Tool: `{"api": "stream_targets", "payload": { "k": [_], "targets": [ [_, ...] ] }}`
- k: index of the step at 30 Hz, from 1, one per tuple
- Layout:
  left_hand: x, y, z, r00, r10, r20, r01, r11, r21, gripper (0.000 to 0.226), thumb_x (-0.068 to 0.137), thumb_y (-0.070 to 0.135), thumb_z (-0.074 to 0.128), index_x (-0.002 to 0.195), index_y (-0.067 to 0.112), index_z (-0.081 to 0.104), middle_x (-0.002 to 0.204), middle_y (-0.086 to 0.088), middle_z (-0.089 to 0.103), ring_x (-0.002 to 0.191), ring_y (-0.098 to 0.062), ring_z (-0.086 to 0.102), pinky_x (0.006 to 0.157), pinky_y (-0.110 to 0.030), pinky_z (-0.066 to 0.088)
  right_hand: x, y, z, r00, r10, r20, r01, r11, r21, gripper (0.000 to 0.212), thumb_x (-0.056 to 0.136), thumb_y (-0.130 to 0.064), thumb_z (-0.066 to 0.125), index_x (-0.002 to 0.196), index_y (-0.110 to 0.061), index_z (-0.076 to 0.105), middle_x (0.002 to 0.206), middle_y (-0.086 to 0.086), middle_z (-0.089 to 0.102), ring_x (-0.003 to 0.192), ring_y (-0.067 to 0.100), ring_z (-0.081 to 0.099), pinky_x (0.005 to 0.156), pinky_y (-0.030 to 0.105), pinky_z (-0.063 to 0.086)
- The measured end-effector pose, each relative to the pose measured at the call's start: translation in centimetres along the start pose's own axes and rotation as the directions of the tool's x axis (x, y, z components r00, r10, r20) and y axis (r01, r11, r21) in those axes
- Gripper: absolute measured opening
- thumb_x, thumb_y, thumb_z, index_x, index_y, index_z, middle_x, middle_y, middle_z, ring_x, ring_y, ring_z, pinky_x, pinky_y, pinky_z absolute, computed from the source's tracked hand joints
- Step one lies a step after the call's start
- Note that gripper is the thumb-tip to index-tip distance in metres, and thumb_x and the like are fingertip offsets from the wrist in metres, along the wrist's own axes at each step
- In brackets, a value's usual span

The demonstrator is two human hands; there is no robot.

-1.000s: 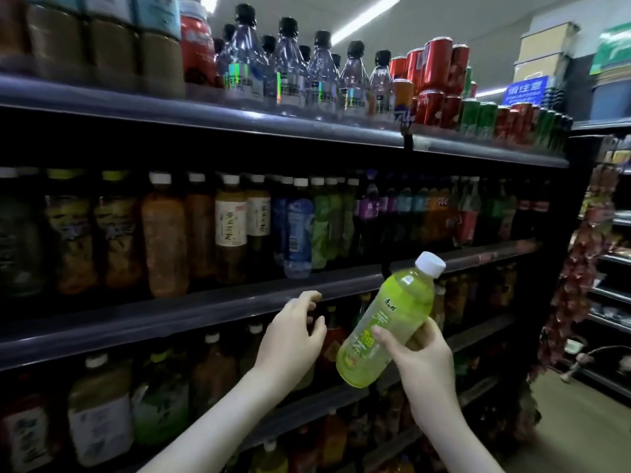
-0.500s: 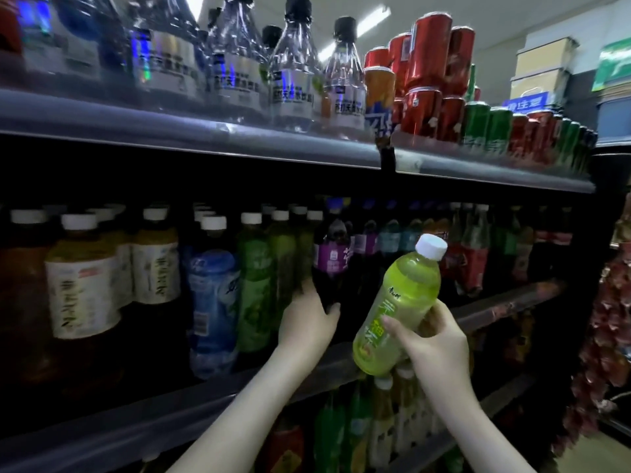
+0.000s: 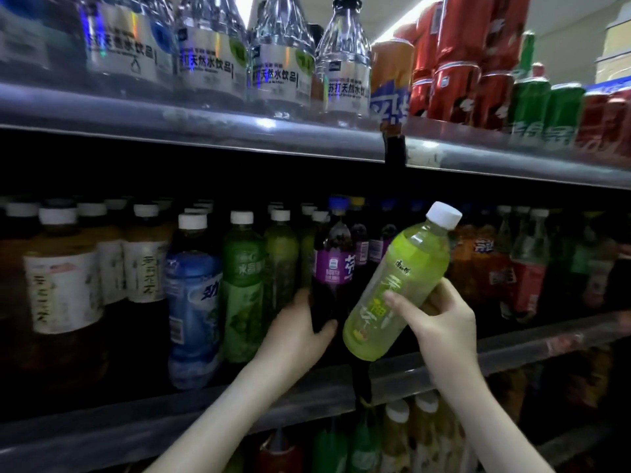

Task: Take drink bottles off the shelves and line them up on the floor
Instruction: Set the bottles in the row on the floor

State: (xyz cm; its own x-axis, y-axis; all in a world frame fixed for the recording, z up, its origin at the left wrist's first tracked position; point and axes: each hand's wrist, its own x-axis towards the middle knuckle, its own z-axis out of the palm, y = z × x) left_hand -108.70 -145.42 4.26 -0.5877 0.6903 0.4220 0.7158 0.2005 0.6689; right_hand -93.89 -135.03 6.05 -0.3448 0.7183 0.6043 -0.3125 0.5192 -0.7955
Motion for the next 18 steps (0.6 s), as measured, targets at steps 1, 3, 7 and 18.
{"api": "stream_targets", "payload": {
  "k": [1,3,7,18],
  "targets": [
    [-0.8,0.2,-0.7,0.999,0.043,-0.011,-0.044,0.997,-0.06,0.055,0.091,0.029,0.059,0.14,0.022,0.035,0.123,0.009,0.057,0.109,-0.004,0.055,0.085,-0.014,0.043,0.0,-0.6,0.1,0.999,-0.013,0.048,0.012,1.0,0.016,0.033,0.066,-0.027,0.08,0.096,-0.021,0.068,0.09,-0.008,0.073,0.087,0.008,0.068,0.075,0.024,0.054],
    [-2.5,0.9,-2.1,0.992,0.123,0.0,-0.121,0.979,-0.164,0.061,0.088,0.026,0.061,0.141,0.033,0.031,0.125,0.021,0.052,0.111,0.011,0.049,0.088,-0.004,0.038,-0.1,-1.7,0.6,0.985,-0.034,0.168,0.03,0.999,0.027,0.036,0.064,-0.029,0.08,0.097,-0.022,0.068,0.091,-0.009,0.073,0.088,0.006,0.068,0.074,0.023,0.054],
    [-4.0,2.3,-3.9,0.985,0.172,-0.027,-0.174,0.98,-0.097,0.069,0.077,0.039,0.072,0.129,0.05,0.028,0.112,0.027,0.059,0.102,0.01,0.057,0.083,-0.012,0.049,-0.4,-2.8,3.6,0.918,-0.029,0.396,0.01,0.999,0.052,0.039,0.068,-0.014,0.084,0.102,-0.022,0.066,0.096,-0.009,0.073,0.091,0.006,0.069,0.078,0.026,0.056],
    [-2.4,0.6,-2.5,0.888,-0.164,-0.43,0.199,0.979,0.038,0.062,0.081,0.048,0.068,0.123,0.013,0.038,0.111,-0.006,0.062,0.101,-0.027,0.062,0.079,-0.032,0.052,3.3,2.9,6.3,0.982,-0.043,0.186,0.093,0.957,-0.273,0.072,0.073,-0.034,0.08,0.133,-0.017,0.044,0.125,0.002,0.052,0.115,0.016,0.051,0.099,0.033,0.043]
  ]
}}
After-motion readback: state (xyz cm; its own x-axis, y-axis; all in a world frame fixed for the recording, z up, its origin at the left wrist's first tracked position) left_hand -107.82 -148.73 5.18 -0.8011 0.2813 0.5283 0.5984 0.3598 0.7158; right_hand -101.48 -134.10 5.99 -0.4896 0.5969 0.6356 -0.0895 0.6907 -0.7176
